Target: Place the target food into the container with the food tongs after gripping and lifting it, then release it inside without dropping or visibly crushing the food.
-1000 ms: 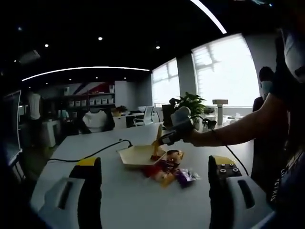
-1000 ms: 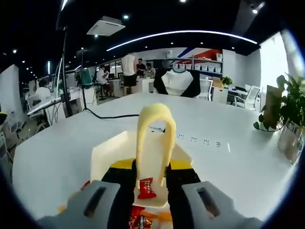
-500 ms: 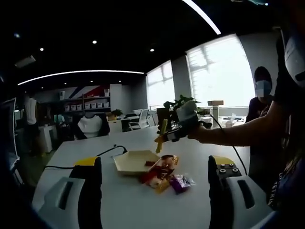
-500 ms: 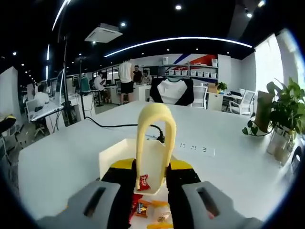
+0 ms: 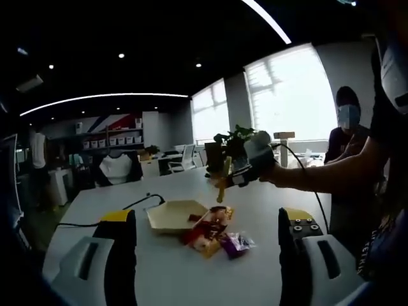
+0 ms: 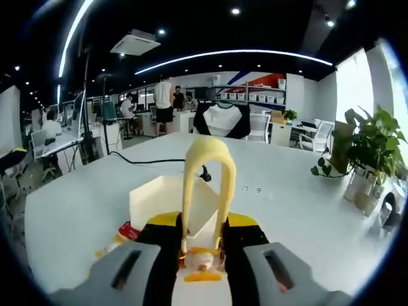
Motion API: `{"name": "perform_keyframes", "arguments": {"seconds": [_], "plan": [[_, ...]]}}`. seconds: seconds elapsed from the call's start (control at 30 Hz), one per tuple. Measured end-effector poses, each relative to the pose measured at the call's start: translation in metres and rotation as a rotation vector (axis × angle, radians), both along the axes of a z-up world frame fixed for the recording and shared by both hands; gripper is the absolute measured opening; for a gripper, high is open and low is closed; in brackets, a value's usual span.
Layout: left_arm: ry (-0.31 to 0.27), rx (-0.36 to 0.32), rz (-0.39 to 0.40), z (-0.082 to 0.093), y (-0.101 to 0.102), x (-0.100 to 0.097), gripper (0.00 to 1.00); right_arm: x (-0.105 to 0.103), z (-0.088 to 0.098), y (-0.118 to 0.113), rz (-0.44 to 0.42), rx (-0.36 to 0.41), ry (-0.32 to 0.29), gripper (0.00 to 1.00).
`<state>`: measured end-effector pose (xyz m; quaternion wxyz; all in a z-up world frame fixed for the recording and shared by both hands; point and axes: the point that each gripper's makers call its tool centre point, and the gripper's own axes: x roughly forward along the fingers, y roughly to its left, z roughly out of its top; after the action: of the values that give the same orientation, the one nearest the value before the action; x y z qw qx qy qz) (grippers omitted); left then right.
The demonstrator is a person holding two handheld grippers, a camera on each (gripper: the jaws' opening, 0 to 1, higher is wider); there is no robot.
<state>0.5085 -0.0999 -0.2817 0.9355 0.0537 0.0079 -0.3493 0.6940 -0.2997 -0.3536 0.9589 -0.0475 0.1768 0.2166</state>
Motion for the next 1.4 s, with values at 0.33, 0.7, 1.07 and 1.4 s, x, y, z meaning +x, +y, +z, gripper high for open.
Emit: {"name": "perform_keyframes", "arguments": {"seconds": [0.33, 0.7, 1.07, 1.4], "plan": [[0.007, 0.017, 0.017, -0.001, 0.008, 0.003, 0.98, 0.015, -0.022, -0.004, -0.007, -0.032, 0.035, 0.22], [0.019, 0.009, 0.020, -0.002, 0.010, 0.005, 0.96, 0.031, -0.040, -0.006, -0.014, -0.055, 0.064, 0.23], [0.016, 0.016, 0.031, -0.003, 0.013, 0.007, 0.96, 0.033, -0.063, -0.005, -0.022, -0.092, 0.101, 0.23], [0.024, 0.010, 0.037, -0.005, 0.015, 0.009, 0.96, 0.030, -0.068, -0.003, -0.008, -0.080, 0.140, 0.19]]}}
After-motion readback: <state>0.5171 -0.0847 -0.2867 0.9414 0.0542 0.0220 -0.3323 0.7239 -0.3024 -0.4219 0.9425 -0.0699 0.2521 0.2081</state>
